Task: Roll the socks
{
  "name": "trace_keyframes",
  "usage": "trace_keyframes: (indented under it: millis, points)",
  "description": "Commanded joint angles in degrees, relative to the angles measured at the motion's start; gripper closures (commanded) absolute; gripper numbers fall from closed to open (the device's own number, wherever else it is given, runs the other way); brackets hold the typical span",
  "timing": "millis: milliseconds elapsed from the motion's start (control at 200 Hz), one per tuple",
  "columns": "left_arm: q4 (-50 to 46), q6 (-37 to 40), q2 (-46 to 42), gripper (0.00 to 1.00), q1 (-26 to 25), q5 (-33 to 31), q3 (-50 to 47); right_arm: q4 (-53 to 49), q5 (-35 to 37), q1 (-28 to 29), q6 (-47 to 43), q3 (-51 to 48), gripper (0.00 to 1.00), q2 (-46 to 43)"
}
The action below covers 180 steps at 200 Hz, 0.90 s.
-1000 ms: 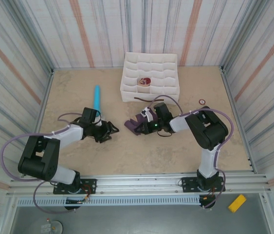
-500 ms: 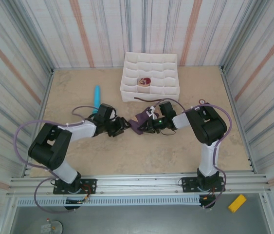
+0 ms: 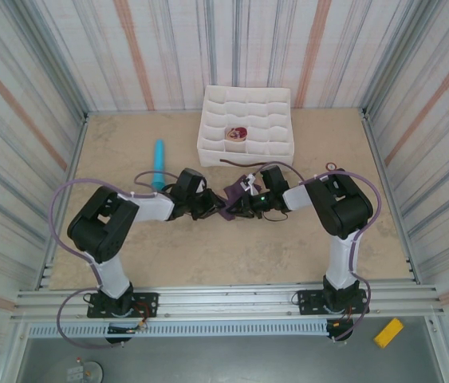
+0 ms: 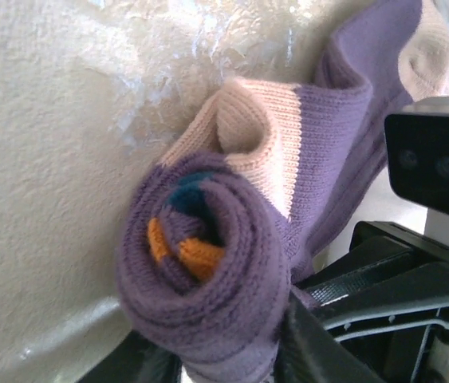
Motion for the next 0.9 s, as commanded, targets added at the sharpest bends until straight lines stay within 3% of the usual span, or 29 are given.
trace_keyframes:
  millis: [0,95,235,381,561,681,897]
  points:
    - [-2.8,-0.2,1.8,0.78,-0.2,-2.8,0.7,-12.7,12.0,-0.5,1.5,-2.9,1.00,3.6]
    - [-5.7,0.6,1.9,0.85,-0.1,-2.9,1.6,-12.4,12.1,-0.4,0.8,-3.1,0.99,2.5]
    - [-11.8,3.1,1.0,0.89,0.4,-2.8,4.0,-13.7,14.7,0.0,-2.1,-3.6,0.80,-2.5]
    - [-18.8,6.4,-0.1,0.91,1.4,-2.5,6.4,-17.5,20.9,2.0,-8.1,-3.7,0.51,-11.2]
    - [-21.4,7.7,-2.3,0.91,2.3,-2.6,5.5,-25.1,32.2,7.5,-18.0,-1.4,0.42,-20.8]
    - [-20.9,7.1,-2.6,0.91,2.4,-2.0,3.9,-25.9,41.6,13.7,-24.2,-1.3,0.29,-25.8]
    - [-19.9,6.3,-4.6,0.91,2.9,-1.1,0.5,-25.9,62.4,27.0,-34.8,0.5,0.28,-26.1]
